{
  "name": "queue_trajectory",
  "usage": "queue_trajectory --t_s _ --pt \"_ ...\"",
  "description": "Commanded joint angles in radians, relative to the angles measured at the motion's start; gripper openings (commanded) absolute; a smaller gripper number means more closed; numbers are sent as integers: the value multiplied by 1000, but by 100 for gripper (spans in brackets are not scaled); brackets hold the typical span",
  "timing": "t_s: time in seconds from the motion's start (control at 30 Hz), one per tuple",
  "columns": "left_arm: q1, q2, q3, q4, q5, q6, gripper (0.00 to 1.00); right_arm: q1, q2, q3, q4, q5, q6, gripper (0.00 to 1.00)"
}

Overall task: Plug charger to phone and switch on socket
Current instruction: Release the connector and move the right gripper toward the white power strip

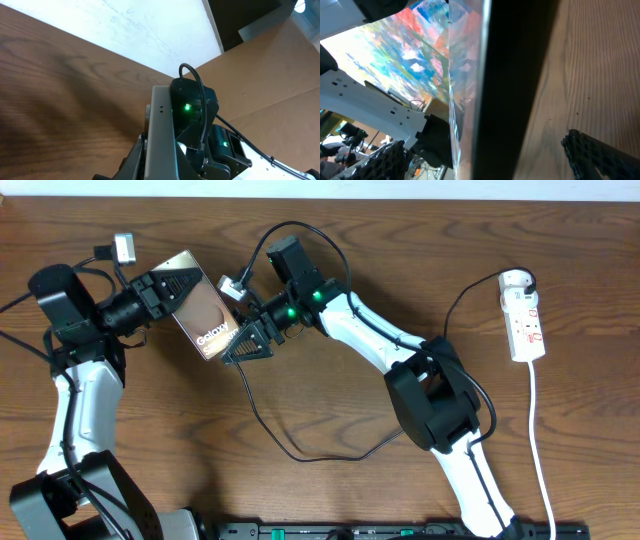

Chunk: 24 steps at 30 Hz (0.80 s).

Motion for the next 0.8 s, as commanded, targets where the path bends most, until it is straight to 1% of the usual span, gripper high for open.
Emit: queue_trajectory --t_s 0.0,0.1,0.17,0.33,0.43,0.5,0.53,0.57,0.63,0.67,0.7,0.77 --pt "7 -12 0 5 28 -5 8 -2 -6 19 -2 -25 1 99" --pt "21 -12 0 0 64 -5 7 -35 -6 19 -1 -31 36 99" --pt "37 -12 0 -12 109 -5 8 -79 -6 19 -1 -37 82 99" --pt "48 -12 0 -49 163 -5 7 -172 -10 19 -1 -32 175 99" --pt "48 -12 0 -63 164 -5 7 -233 -31 19 -15 40 227 99" --pt "48 -12 0 -63 164 -5 7 -257 -59 19 -75 125 219 99" --pt "48 -12 0 -67 164 -5 7 -283 -108 19 -204 269 153 99" --pt "48 -12 0 -68 165 -5 7 -291 -132 19 -261 332 124 99" --pt "48 -12 0 -71 171 -4 7 -312 -223 19 -460 570 44 99" --pt "48 -12 0 -71 171 -4 7 -316 -250 19 -524 655 29 99" --pt "48 -12 -1 -71 171 -4 7 -321 -314 19 -608 774 18 99" --pt "47 -12 -5 -71 168 -4 8 -320 -412 19 -731 949 -4 99"
